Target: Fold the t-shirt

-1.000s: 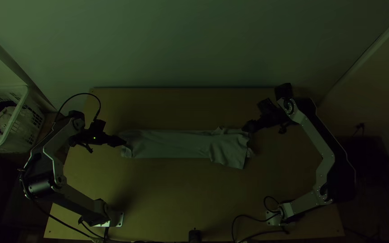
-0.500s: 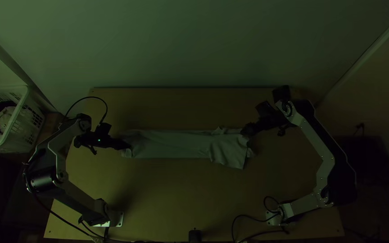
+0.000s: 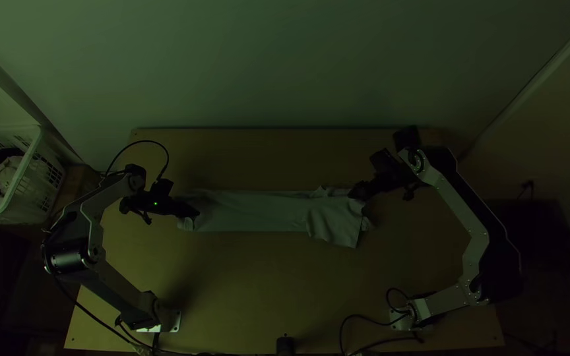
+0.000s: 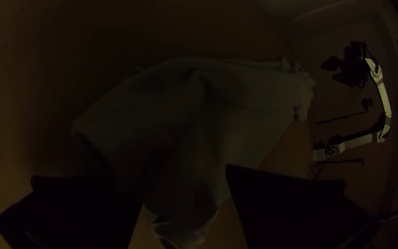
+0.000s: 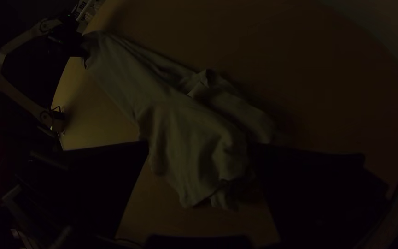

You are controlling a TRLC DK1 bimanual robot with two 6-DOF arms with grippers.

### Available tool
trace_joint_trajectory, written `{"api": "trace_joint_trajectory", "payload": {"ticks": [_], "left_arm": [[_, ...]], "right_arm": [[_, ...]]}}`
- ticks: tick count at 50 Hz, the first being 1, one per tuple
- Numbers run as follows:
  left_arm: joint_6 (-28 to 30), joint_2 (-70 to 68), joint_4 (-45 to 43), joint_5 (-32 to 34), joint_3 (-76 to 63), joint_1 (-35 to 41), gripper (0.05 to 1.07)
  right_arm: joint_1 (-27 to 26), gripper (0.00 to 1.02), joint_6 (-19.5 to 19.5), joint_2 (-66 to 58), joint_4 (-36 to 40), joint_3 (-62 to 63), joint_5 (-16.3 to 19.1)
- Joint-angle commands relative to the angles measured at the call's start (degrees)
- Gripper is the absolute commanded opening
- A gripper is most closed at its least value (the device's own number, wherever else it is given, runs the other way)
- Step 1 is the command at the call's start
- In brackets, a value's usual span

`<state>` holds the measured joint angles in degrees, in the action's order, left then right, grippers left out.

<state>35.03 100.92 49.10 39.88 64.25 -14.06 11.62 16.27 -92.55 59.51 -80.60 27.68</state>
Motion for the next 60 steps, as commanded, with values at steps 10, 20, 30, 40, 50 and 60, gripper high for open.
{"api": "trace_joint_trajectory", "payload": {"ticks": [10, 20, 30, 40, 50, 60], "left_arm": [[-6.3, 2.9, -2.1, 0.6, -0.1, 3.1, 0.44], [-8.7, 3.4, -3.5, 2.0, 0.8, 4.7, 0.13], [-10.4, 2.1, -2.1, 1.5, 3.3, 5.0, 0.08], [-10.7, -0.6, 4.9, 1.9, 6.9, 9.9, 0.08], [-17.7, -6.3, 5.0, 1.9, 8.1, 16.1, 0.08], [-25.0, -6.8, 4.8, 3.5, 12.4, 22.3, 0.08]], "right_arm": [[0.4, 0.98, -1.3, 1.9, 0.3, 2.3, 0.1], [0.6, 0.98, -1.4, 2.5, 0.3, 2.8, 0.1], [0.6, 0.98, -1.5, 3.2, 0.2, 3.8, 0.2], [1.3, 0.98, -2.2, 4.1, -1.4, 5.9, 0.2], [1.5, 0.98, -2.8, 6.2, -4.2, 10.3, 0.2], [1.7, 0.98, -3.4, 8.4, -6.7, 14.0, 0.2]]}}
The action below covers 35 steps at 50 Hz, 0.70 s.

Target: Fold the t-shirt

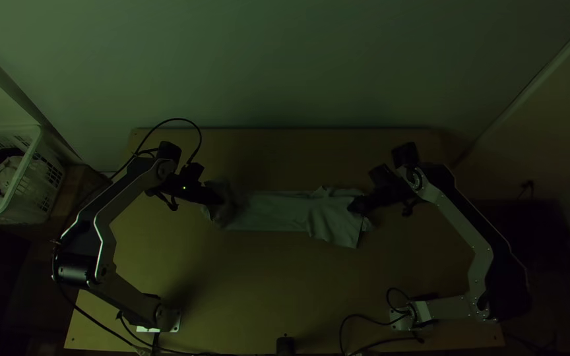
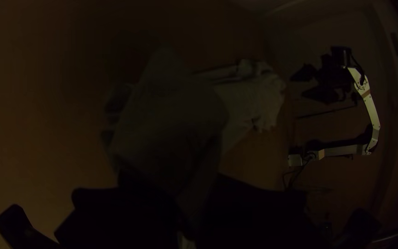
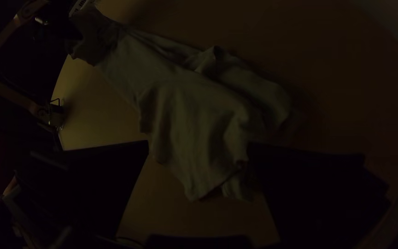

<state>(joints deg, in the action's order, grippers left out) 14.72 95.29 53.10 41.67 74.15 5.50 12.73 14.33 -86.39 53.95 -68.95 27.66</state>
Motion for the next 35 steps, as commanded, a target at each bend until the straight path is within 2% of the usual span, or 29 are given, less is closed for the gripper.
{"api": "trace_joint_trajectory", "payload": {"ticks": [1, 18, 23, 35], "left_arm": [[-5.8, -1.2, 0.6, 1.8, 3.0, 3.6, 0.08], [-22.7, 4.1, -9.6, 3.5, 11.5, 15.9, 0.08], [-24.0, 7.2, -10.7, 3.5, 14.4, 19.6, 0.08], [-31.5, 14.7, -19.4, 3.5, 19.5, 26.7, 0.08]], "right_arm": [[0.6, 0.98, -1.4, 2.4, -1.3, 2.6, 0.2], [-1.6, 0.98, -2.8, 6.1, -3.0, 5.8, 0.2], [-2.9, 0.98, -3.1, 7.7, -3.2, 6.8, 0.2], [-8.7, 0.98, -3.1, 13.0, -3.8, 10.2, 0.2]]}}
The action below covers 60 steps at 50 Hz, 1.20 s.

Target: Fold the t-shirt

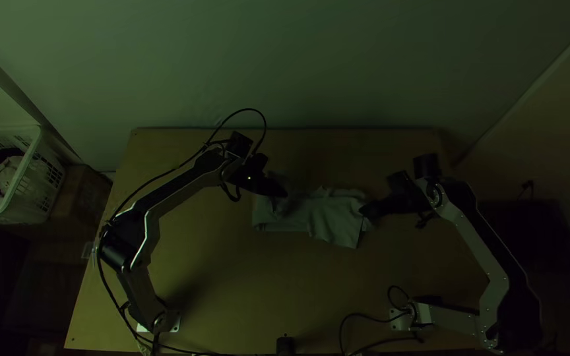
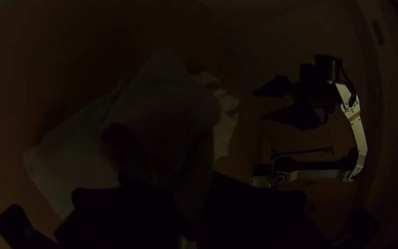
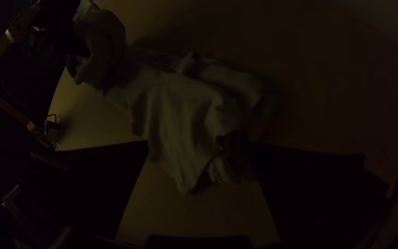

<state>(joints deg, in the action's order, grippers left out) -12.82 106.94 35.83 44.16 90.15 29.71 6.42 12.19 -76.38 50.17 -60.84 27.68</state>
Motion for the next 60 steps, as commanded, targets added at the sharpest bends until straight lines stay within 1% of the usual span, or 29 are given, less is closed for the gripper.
{"api": "trace_joint_trajectory", "payload": {"ticks": [1, 12, 20, 27, 35, 39, 40, 42, 43, 44, 45, 46, 47, 56, 60], "left_arm": [[-4.1, 3.7, -2.4, 1.0, 4.3, 3.0, 0.08], [-8.0, 11.3, -5.1, 1.0, 13.1, 7.3, 0.08], [-8.7, 16.8, -5.1, 1.0, 20.0, 10.5, 0.08], [-11.3, 22.4, -5.0, 0.9, 27.9, 12.2, 0.08], [-11.7, 26.2, -5.0, 0.9, 31.2, 14.7, 0.09], [-12.1, 27.5, -5.0, 0.8, 32.3, 15.5, 0.20], [-12.3, 27.8, -5.0, 0.8, 32.6, 15.6, 0.25], [-12.8, 28.1, -4.9, 0.5, 33.2, 15.7, 0.40], [-12.8, 28.1, -4.9, 0.4, 33.3, 15.8, 0.51], [-13.1, 28.1, -4.8, 0.3, 33.7, 15.8, 0.69], [-13.3, 28.0, -4.7, 0.3, 34.0, 15.7, 0.91], [-13.3, 27.9, -4.5, 0.2, 34.4, 15.6, 1.06], [-13.4, 27.9, -4.4, 0.2, 34.8, 15.5, 1.03], [-13.4, 25.3, -3.1, -0.3, 36.2, 14.1, 1.03], [-11.5, 23.7, 0.0, -0.7, 36.1, 13.8, 1.03]], "right_arm": [[-3.0, 0.98, -0.9, 3.4, 0.0, 2.3, 0.2], [-7.4, 0.98, -0.4, 6.4, -0.1, 4.1, 0.2], [-8.6, 0.98, -0.1, 7.6, -0.3, 5.8, 0.6], [-10.0, 0.98, 0.1, 8.3, -0.4, 6.1, 0.6], [-11.3, 0.98, 0.6, 8.3, -0.4, 6.3, 1.6], [-11.6, 0.98, 0.7, 8.3, -0.5, 6.3, 1.8], [-11.7, 0.98, 0.7, 8.3, -0.5, 6.3, 1.9], [-11.8, 0.98, 1.0, 8.3, -0.6, 6.3, 1.9], [-11.8, 0.98, 1.0, 8.3, -0.6, 6.3, 1.9], [-11.8, 0.98, 1.0, 8.3, -0.7, 6.3, 2.0], [-11.9, 0.98, 1.1, 8.2, -0.8, 6.3, 2.0], [-11.9, 0.98, 1.1, 8.2, -0.9, 6.3, 2.0], [-12.0, 0.98, 1.1, 8.2, -1.0, 6.3, 2.0], [-12.1, 0.98, 1.3, 8.0, -1.2, 6.3, 2.4], [-12.3, 0.98, 1.4, 8.1, -1.2, 6.5, 2.6]]}}
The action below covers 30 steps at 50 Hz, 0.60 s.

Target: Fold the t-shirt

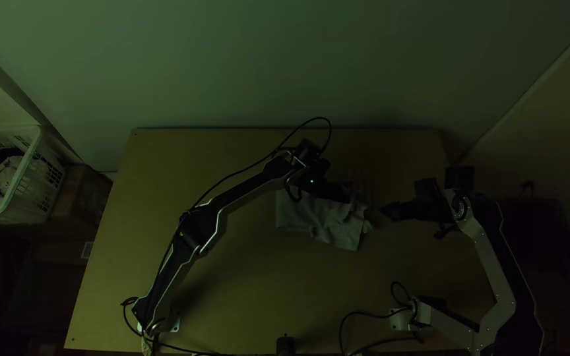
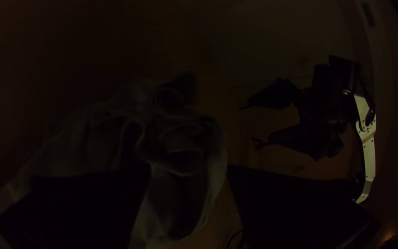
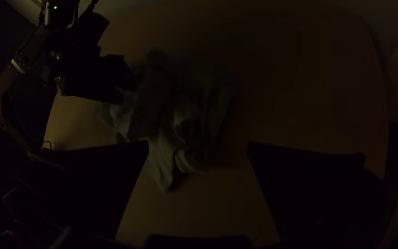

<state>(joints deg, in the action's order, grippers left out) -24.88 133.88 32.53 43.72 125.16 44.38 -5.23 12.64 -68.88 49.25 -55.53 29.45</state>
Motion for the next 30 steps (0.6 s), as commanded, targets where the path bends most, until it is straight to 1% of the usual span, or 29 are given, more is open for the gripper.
{"api": "trace_joint_trajectory", "payload": {"ticks": [1, 4, 8, 16, 25, 30], "left_arm": [[1.8, -3.7, 4.7, -0.4, 1.0, -1.1, 1.03], [5.4, -5.7, 8.6, -1.4, 0.1, -1.7, 1.03], [8.4, -9.0, 11.6, -1.9, -2.5, -3.2, 1.03], [12.1, -16.8, 13.2, -4.1, -9.4, -6.1, 1.03], [14.2, -25.3, 15.0, -8.6, -18.1, -7.7, 1.03], [16.3, -30.3, 14.9, -12.1, -24.2, -9.0, 1.03]], "right_arm": [[-0.7, 0.98, 1.1, 0.7, -0.3, 1.3, 1.0], [-1.4, 0.98, 1.2, 0.9, -0.3, 1.4, 1.4], [-1.7, 0.98, 1.3, 1.4, -0.3, 1.4, 1.8], [-1.4, 0.98, 1.2, 1.5, -0.3, 1.8, 2.5], [3.1, 0.97, -0.1, 1.0, -0.3, 1.9, 2.7], [5.1, 0.90, -0.7, 0.9, 0.1, 1.3, 2.7]]}}
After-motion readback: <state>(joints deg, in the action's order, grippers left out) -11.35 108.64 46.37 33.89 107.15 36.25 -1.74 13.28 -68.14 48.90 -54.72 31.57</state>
